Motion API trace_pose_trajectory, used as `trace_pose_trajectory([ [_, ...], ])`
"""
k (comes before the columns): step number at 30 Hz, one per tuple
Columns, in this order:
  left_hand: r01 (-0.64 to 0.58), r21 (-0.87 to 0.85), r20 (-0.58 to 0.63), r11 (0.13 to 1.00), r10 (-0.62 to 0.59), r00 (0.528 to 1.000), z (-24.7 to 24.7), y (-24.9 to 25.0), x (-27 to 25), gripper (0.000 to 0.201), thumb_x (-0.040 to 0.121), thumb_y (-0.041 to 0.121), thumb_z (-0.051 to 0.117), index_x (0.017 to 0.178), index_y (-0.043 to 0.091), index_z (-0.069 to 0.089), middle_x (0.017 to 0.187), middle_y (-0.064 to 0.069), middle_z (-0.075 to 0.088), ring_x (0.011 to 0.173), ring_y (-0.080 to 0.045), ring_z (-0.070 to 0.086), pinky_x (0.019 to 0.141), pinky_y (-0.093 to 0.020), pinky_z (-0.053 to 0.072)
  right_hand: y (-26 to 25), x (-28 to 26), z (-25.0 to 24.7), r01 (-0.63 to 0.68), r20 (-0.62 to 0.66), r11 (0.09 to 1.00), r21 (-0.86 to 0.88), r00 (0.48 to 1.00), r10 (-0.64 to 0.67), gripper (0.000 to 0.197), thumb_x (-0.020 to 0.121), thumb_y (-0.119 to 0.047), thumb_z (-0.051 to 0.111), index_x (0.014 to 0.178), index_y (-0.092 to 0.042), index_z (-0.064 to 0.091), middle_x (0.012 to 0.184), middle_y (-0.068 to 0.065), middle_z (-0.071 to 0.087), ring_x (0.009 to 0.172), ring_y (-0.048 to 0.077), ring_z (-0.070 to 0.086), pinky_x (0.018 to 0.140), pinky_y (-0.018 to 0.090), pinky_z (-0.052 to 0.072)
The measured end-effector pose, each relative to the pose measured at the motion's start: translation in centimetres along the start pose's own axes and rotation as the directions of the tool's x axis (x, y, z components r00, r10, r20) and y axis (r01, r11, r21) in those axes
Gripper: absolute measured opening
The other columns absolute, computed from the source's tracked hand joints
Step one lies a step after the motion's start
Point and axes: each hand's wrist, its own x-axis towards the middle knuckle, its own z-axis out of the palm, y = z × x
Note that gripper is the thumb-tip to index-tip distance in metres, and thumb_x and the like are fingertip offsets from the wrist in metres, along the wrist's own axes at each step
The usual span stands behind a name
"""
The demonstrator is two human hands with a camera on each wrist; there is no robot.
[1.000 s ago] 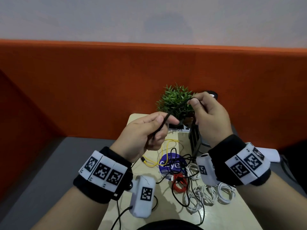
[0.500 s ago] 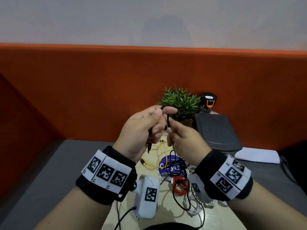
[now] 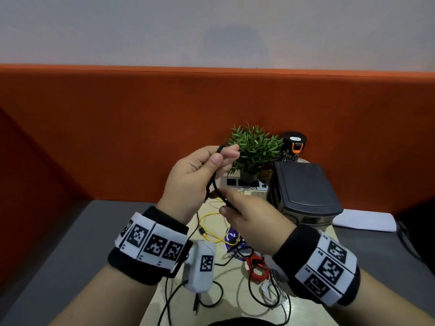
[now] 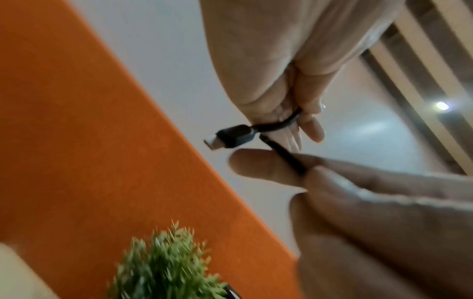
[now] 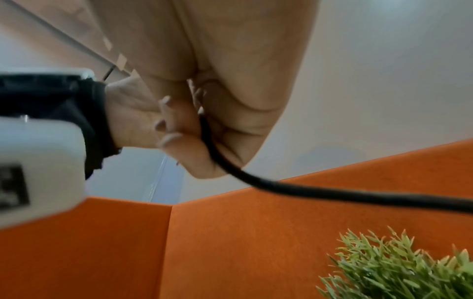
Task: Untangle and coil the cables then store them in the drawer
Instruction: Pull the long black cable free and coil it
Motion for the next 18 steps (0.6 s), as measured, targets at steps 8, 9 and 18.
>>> trace_pose_trajectory([
  [8, -0.232, 0.604, 0.143, 0.763, 0.183, 0.973, -1.2, -0.4, 0.3, 0.022, 0.093, 0.014, 0.046, 0.096, 0.013, 0.067, 0.092, 0.007, 0.062, 0.082, 0.0, 0.057, 0.074, -0.01, 0.042, -0.8, -0.7, -1.4, 0.176, -0.148, 0.969, 0.172, 0.977, -0.151, 0.011, 0.097, -0.024, 0.051, 0.087, -0.021, 0.055, 0.076, -0.006, 0.057, 0.07, 0.011, 0.048, 0.067, 0.032, 0.042],
  [9, -0.231, 0.614, 0.151, 0.755, 0.175, 0.973, -1.2, -0.3, 0.2, 0.022, 0.093, 0.015, 0.045, 0.093, 0.012, 0.066, 0.085, 0.009, 0.059, 0.076, -0.001, 0.055, 0.069, -0.011, 0.039, -0.8, -0.7, -1.8, 0.199, -0.185, 0.965, 0.171, 0.969, -0.167, 0.012, 0.096, -0.026, 0.053, 0.088, -0.017, 0.057, 0.077, -0.001, 0.059, 0.071, 0.014, 0.05, 0.068, 0.034, 0.043],
  [18, -0.12, 0.26, 0.186, 0.958, 0.072, 0.98, 0.1, 1.4, -0.8, 0.031, 0.097, 0.022, 0.037, 0.074, 0.006, 0.05, 0.055, 0.0, 0.036, 0.052, -0.011, 0.032, 0.052, -0.02, 0.03, -1.4, 0.2, -5.0, 0.383, -0.516, 0.885, 0.265, 0.832, -0.205, 0.02, 0.074, -0.038, 0.076, 0.071, -0.021, 0.065, 0.064, 0.011, 0.063, 0.061, 0.031, 0.057, 0.055, 0.047, 0.046],
])
